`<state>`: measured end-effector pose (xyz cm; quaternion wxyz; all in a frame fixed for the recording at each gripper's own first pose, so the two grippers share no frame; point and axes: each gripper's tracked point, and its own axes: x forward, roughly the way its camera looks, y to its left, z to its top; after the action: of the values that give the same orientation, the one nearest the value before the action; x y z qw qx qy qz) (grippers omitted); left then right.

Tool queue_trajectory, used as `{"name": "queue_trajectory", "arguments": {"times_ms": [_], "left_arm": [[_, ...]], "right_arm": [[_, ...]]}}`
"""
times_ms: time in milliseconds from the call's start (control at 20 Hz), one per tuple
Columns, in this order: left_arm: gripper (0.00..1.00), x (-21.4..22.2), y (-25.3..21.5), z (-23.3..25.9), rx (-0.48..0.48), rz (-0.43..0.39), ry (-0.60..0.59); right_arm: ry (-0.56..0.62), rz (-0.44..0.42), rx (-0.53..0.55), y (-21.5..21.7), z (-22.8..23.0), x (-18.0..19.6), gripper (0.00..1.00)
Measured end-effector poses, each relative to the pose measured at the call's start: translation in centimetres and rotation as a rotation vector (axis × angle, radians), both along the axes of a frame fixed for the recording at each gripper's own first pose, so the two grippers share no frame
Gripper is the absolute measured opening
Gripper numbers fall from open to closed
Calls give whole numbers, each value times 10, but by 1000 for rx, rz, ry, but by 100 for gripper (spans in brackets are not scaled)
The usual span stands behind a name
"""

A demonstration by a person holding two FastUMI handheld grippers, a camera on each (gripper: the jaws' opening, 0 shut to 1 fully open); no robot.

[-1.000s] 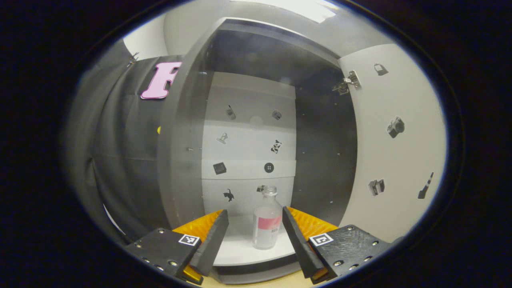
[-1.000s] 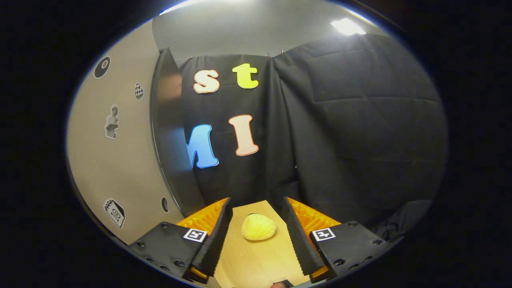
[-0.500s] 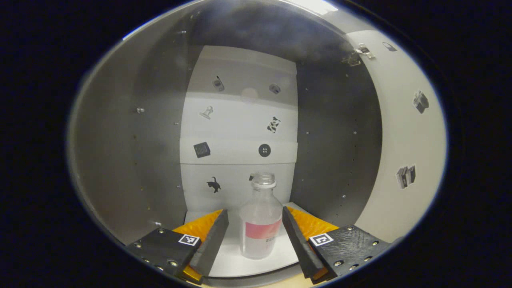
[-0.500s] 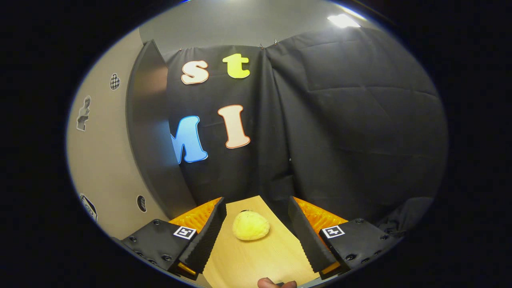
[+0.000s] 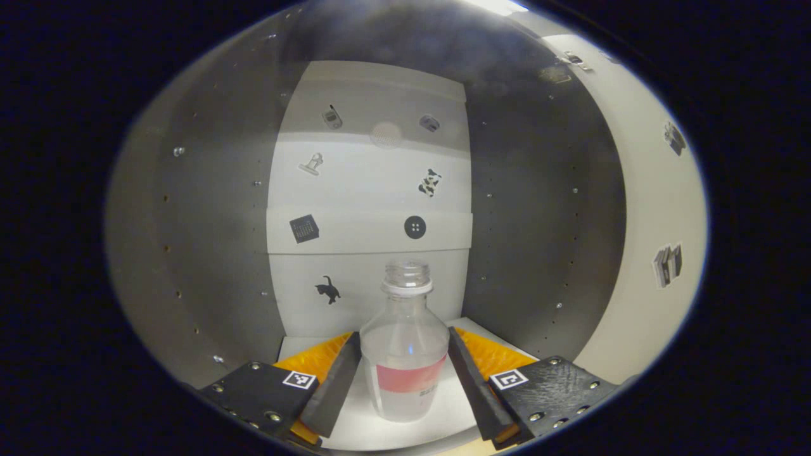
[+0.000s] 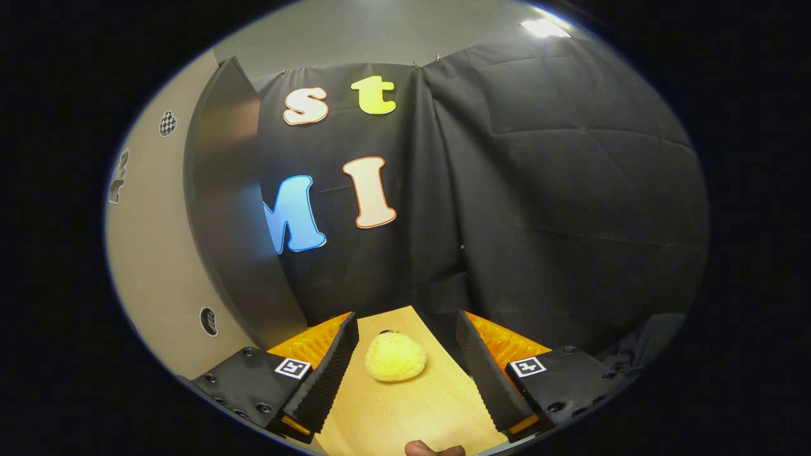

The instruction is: Open the cabinet door with the right hand, grasp the bottle in the cabinet with the left hand and place it on the coaster, then close the cabinet door with the right hand.

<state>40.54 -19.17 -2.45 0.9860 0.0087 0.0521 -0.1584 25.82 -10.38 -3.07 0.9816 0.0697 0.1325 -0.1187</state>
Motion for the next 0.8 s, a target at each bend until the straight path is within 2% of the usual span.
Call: {"name": "queue_trajectory", "arguments": {"times_ms": [100,200,400,450,500,650,700,750,800], "left_arm": [[84,3,-2,-4,-2,-2,6],[75,-4,-1,-1,-14,2,8],[72,-21,-6,10,3,-19,-21],[71,-28,-6,17,7,-23,-45],[71,-37,-6,22,17,-34,-60],[70,-66,-3,40,36,-35,-105],[70,-79,-1,47,40,-36,-122],[70,-95,1,53,48,-36,-142],[70,-113,4,59,60,-32,-164]], "right_arm": [[1,8,-4,0,-1,1,98],[4,16,-5,2,-2,1,98],[13,14,-2,2,-7,-2,98],[11,15,1,3,-7,-4,93],[5,16,5,4,-6,-5,98],[-6,33,15,12,-5,-10,98],[-9,45,17,15,-4,-11,93],[-11,59,16,18,-3,-13,98],[-16,69,11,20,-1,-16,98]]}}
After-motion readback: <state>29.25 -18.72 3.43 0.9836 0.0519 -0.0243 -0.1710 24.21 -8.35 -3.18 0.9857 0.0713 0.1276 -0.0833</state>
